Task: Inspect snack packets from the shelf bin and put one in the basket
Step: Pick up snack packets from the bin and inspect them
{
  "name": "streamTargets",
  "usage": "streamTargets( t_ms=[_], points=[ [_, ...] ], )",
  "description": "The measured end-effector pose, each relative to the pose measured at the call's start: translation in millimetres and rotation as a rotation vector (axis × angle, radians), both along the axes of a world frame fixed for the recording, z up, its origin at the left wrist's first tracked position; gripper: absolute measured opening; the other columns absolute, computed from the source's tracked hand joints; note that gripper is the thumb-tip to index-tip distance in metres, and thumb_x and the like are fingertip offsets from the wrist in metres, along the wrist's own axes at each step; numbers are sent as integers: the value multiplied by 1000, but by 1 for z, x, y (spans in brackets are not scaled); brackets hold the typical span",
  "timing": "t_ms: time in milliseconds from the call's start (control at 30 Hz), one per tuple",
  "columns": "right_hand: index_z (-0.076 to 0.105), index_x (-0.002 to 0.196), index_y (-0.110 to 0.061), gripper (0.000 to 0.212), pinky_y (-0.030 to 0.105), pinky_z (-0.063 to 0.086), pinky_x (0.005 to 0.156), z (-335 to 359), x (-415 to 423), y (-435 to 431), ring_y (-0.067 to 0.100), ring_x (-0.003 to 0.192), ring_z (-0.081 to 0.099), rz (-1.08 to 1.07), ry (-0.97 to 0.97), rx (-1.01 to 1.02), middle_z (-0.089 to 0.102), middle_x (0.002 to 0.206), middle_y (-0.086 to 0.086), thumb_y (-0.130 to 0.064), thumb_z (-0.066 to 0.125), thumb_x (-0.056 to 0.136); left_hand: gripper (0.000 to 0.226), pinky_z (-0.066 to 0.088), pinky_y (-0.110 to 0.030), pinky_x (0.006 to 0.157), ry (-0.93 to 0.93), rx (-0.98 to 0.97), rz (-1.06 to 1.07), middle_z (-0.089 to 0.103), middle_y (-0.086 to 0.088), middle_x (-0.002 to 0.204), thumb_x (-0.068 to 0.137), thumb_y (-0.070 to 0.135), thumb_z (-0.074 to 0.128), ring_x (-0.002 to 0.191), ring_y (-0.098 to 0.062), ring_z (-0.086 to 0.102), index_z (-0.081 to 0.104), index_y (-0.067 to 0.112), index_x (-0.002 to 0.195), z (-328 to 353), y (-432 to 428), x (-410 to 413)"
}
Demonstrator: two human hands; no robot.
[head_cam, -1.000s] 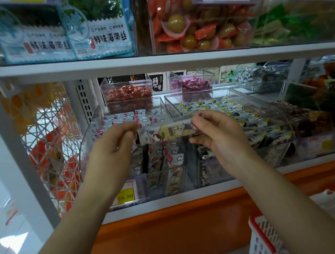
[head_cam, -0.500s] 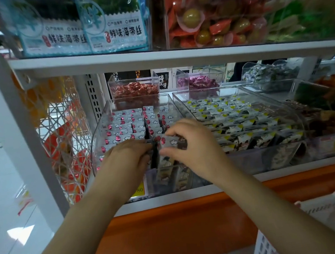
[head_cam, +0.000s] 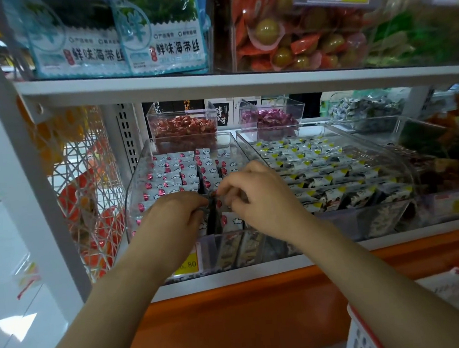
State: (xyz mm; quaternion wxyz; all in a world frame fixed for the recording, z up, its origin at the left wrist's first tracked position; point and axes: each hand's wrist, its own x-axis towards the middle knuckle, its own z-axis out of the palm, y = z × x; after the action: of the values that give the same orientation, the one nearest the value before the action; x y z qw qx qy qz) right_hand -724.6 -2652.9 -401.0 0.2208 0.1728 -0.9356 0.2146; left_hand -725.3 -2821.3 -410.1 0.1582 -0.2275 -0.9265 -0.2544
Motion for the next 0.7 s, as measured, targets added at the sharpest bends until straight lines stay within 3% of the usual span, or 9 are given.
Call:
streamTargets(
  t_ms=[100,233,367,433,533,633,700],
  points=[
    [70,103,-24,21,30,39,78,9,-12,-2,17,98,47,-34,64,51,55,86,-7,-15,60,87,31,41,-27,91,-6,16,-4,61,-4,123,94,10,47,111,-20,54,61,15,121,1,0,0],
    [71,103,-28,19,30,21,78,12,-25,-2,18,105,38,-33,98,317,65,100,-7,-30,64,85,26,44,-28,82,-5,51,-11,65,-6,112,94,10,48,99,-21,57,66,13,112,4,1,-1],
    [70,91,-25,13,35,24,86,7,-28,-4,19,105,39,-38,81,456,62,94,-6,-33,65,83,23,41,-25,73,-3,64,-3,65,-8,105,93,10,49,91,-21,56,68,11,106,5,2,-5],
    [67,87,-24,7,33,24,83,7,-28,-4,16,103,38,-14,65,389,60,93,-9,-29,66,83,23,37,-13,64,17,76,0,65,-7,106,92,8,50,87,-16,54,68,12,106,5,1,-8],
    [60,83,-22,5,29,25,78,13,-26,-1,11,96,40,47,28,208,49,82,-15,-25,64,84,24,34,2,66,40,115,-5,64,-6,109,92,5,50,79,-6,45,67,12,108,7,1,-9],
    [51,83,-18,10,28,37,69,19,-18,4,12,83,46,103,6,-96,47,82,-10,-17,59,89,28,37,-3,61,44,180,41,61,-5,119,94,10,49,82,-8,53,62,15,118,9,2,-8],
    [50,85,-15,8,28,41,68,21,-12,8,14,78,49,88,60,-250,50,82,-6,-15,56,90,32,39,-10,76,48,231,77,56,-2,129,95,14,49,103,-15,56,57,19,126,9,4,-6]
  ],
)
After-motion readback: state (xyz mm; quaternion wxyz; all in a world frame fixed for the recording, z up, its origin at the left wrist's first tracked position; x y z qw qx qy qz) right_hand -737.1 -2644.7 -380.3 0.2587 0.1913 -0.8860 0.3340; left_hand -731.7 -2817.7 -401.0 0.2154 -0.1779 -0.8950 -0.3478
